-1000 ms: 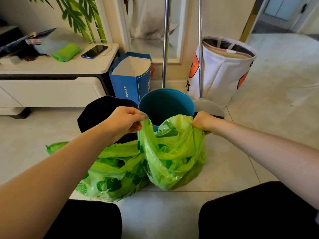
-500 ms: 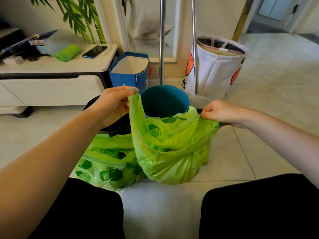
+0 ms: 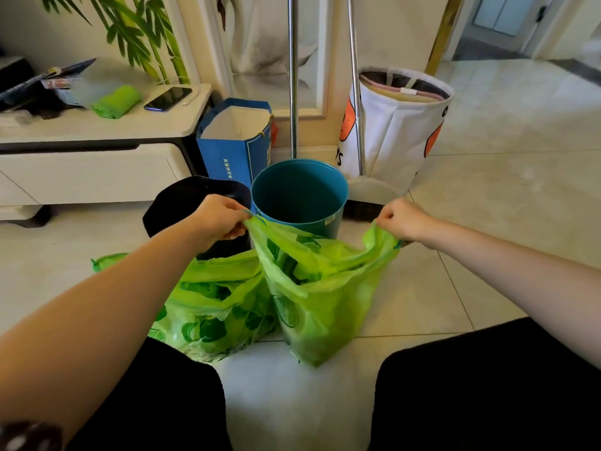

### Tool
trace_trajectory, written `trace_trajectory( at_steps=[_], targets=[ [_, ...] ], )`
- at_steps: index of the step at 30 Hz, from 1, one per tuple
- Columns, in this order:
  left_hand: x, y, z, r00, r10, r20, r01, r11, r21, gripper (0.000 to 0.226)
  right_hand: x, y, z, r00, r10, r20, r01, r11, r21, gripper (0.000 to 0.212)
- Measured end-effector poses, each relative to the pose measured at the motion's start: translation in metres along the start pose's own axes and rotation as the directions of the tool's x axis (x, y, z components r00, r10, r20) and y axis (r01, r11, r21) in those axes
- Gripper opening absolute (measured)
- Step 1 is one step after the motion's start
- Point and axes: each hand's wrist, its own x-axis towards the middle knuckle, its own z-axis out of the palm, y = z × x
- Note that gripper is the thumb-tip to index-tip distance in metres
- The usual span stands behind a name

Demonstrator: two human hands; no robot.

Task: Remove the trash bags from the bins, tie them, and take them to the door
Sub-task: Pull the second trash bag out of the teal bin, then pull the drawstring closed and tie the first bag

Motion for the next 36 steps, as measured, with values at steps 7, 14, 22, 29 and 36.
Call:
trace_trajectory(
  at_steps=[7,14,22,29,36],
  targets=[
    [0.003,-0.002,-0.03,0.998,-0.055,0.037,0.048,0.983,0.177,0.011,0.011,0.029,-0.022,0.972,0.113,0.204,-0.16,0.96,0.231,0.015],
    [-0.001,0.0,-0.028,0.975,-0.114,0.188,0.044,0.939,0.341,0.018,0.007,0.025,-0.026,0.916,0.203,0.346,-0.195,0.979,-0.06,0.036],
    [-0.008,0.007,-0.032,0.995,0.014,0.1,-0.053,0.916,0.397,0.03,-0.006,0.015,-0.035,0.874,0.27,0.404,-0.21,0.96,-0.188,0.011],
    [-0.016,0.02,-0.028,0.991,0.102,0.087,-0.107,0.993,0.056,0.026,-0.014,-0.01,-0.037,0.971,0.044,0.235,-0.14,0.903,0.407,0.019],
    [-0.028,0.04,-0.027,0.982,0.179,0.056,-0.171,0.978,-0.118,0.02,-0.03,-0.048,-0.048,0.99,0.096,0.107,-0.143,0.699,0.7,0.025]
  ],
)
